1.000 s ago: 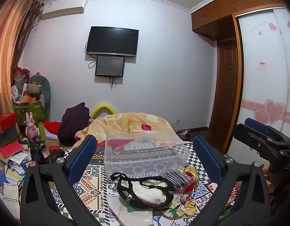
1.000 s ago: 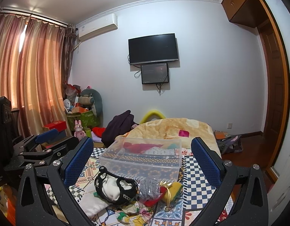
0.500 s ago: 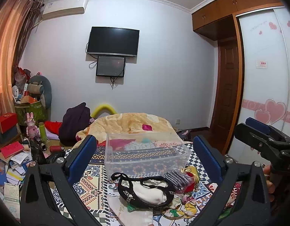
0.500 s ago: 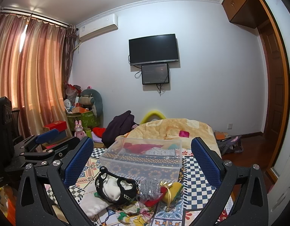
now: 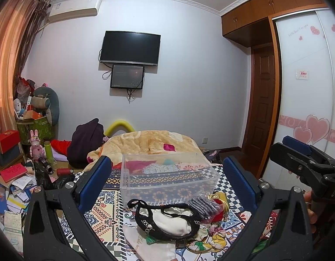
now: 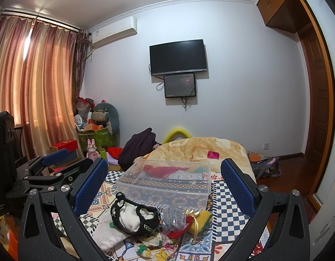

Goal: Organize soft objects

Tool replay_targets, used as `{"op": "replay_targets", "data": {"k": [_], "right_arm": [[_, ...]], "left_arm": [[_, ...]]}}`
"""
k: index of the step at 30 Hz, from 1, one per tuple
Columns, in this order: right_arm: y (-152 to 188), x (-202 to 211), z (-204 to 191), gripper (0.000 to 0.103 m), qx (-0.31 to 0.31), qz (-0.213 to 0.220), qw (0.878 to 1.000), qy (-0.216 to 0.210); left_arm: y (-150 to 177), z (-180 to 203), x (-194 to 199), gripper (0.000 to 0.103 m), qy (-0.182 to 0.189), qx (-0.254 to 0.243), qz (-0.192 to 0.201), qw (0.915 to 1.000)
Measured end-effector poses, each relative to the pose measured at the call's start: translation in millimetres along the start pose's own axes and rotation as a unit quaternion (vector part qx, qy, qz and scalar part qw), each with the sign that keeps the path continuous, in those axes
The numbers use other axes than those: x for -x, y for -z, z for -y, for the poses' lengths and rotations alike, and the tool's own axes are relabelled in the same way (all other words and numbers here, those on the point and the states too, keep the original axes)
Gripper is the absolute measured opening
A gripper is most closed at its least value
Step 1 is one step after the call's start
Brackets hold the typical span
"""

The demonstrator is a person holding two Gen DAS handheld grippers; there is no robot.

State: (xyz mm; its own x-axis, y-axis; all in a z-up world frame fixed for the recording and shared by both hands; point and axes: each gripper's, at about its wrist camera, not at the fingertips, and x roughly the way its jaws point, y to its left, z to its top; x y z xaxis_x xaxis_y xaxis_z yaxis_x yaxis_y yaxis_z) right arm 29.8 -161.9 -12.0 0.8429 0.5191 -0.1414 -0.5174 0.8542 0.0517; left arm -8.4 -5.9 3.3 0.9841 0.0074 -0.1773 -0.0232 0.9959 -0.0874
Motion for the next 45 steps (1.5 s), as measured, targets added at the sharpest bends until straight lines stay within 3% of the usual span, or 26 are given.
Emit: {"op": "replay_targets", "data": {"k": [28,45], "right_arm": [[0,-3,2,0.103,-0.002,-0.005,1.0,0.003],[43,-54,46,0.103,-0.044,-0.101,0.993,0.03]], "left_arm": [[2,1,-4,0.103,-0.002,-0.003,-0.009,1.0],[52,-21,-75,0.103,-0.002,0.02,-0.131,0.9911]]}}
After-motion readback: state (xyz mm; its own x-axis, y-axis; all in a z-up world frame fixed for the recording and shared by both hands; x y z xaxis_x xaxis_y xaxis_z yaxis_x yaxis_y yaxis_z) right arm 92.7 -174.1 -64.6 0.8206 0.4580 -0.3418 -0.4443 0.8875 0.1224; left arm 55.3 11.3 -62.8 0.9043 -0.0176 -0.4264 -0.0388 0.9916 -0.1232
